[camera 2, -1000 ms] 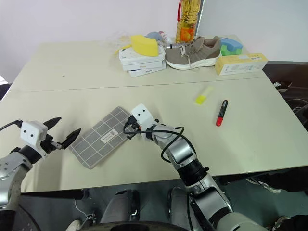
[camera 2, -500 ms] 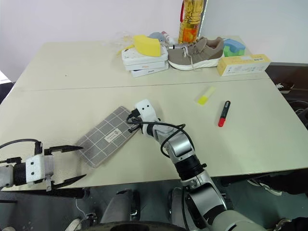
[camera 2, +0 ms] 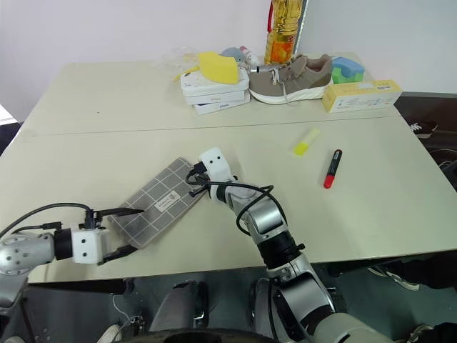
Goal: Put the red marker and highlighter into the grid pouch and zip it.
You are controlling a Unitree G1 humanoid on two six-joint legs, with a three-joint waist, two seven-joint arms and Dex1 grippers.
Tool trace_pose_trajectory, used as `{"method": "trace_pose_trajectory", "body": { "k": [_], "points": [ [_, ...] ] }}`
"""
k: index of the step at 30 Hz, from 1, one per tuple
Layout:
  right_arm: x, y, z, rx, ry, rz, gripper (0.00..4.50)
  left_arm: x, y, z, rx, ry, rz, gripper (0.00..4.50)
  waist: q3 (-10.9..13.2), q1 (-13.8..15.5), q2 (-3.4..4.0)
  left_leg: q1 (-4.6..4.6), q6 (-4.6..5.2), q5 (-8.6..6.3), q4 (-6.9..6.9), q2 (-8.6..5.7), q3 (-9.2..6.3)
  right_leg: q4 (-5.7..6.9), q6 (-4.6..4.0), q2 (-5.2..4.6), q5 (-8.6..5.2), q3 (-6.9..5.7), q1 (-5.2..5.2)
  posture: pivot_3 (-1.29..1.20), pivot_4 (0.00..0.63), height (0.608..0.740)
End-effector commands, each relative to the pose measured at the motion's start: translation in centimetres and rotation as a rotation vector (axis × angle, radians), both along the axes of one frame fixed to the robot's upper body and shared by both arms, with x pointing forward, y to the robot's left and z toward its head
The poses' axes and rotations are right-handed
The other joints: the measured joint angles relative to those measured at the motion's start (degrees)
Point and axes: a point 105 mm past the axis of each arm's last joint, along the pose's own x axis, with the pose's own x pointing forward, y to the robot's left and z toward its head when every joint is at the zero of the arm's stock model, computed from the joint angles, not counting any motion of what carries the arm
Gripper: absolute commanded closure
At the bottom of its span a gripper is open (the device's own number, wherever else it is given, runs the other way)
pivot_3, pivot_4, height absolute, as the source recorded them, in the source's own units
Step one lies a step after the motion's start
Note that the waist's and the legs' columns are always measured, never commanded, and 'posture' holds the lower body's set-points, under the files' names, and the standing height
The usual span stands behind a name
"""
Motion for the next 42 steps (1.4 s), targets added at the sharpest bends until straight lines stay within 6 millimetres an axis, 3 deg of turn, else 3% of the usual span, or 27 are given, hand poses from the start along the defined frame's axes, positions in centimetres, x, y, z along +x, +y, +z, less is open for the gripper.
{"method": "trace_pose_trajectory", "body": {
  "k": [1,4,9,13,16,23,25,31,42],
  "points": [
    [0.4,-1.8,-1.9,-0.067,0.04,-0.073,4.5,1.1,0.2,0.9,0.005,-0.108,0.038,3.01,0.0,0.1,0.01,0.0,0.0,0.0,0.0,0.0,-0.01,0.0,0.0,0.0,0.0,0.0,0.0,0.0,0.15,0.74],
    [0.3,-1.7,-1.9,-0.072,0.035,-0.067,4.5,1.6,0.0,1.2,-0.021,-0.141,0.06,4.44,0.0,0.1,0.01,0.0,0.0,0.0,0.0,0.0,-0.02,0.0,0.0,-0.01,0.0,-0.01,0.0,0.0,0.15,0.74],
    [0.6,-2.2,-1.3,-0.086,-0.018,-0.076,4.5,1.8,-0.8,1.1,-0.155,-0.096,0.123,4.44,0.0,0.1,0.03,0.0,0.0,0.0,0.0,-0.02,0.01,-0.01,0.01,-0.06,0.0,-0.01,0.0,0.0,0.15,0.74],
    [0.9,-3.7,2.2,-0.026,-0.169,-0.084,4.5,2.1,-2.0,1.6,-0.254,-0.088,0.13,4.44,0.0,0.7,0.04,-0.05,0.0,0.0,0.01,-0.06,0.04,-0.01,0.03,-0.17,-0.01,-0.05,0.01,0.0,0.15,0.74],
    [0.6,-6.0,4.0,0.001,-0.218,-0.096,3.62,3.0,-2.7,1.9,-0.296,-0.109,0.132,4.5,0.1,1.2,0.04,-0.16,0.0,0.0,0.02,-0.07,0.1,-0.02,0.06,-0.17,0.01,-0.04,-0.08,0.0,0.15,0.74],
    [-0.1,-12.6,6.7,-0.016,-0.275,-0.212,0.05,4.3,-5.5,2.1,-0.327,-0.149,0.053,4.5,0.1,1.2,0.05,-0.32,0.01,0.0,0.0,-0.08,0.26,-0.02,0.08,0.01,0.02,-0.03,-0.29,0.0,0.15,0.74],
    [-1.0,-13.4,6.6,-0.057,-0.271,-0.191,0.02,4.7,-6.2,2.3,-0.344,-0.157,0.044,4.5,0.1,1.2,0.05,-0.33,0.01,0.0,0.0,-0.05,0.3,0.0,0.08,0.12,0.02,-0.03,-0.3,0.0,0.15,0.74],
    [-2.4,-12.6,5.7,-0.129,-0.272,-0.104,0.02,4.9,-6.8,2.1,-0.349,-0.156,0.015,4.5,0.1,0.6,0.05,-0.32,0.01,0.0,-0.03,0.01,0.29,0.01,0.05,0.26,0.01,-0.03,-0.34,0.0,0.15,0.74],
    [-1.1,-12.2,4.2,-0.179,-0.245,-0.133,0.02,4.8,-6.9,2.3,-0.372,-0.168,0.016,4.5,0.1,0.6,0.04,-0.34,0.01,0.01,0.03,-0.01,0.28,0.0,0.06,0.19,0.01,-0.01,-0.33,0.0,0.15,0.74]
  ]
}}
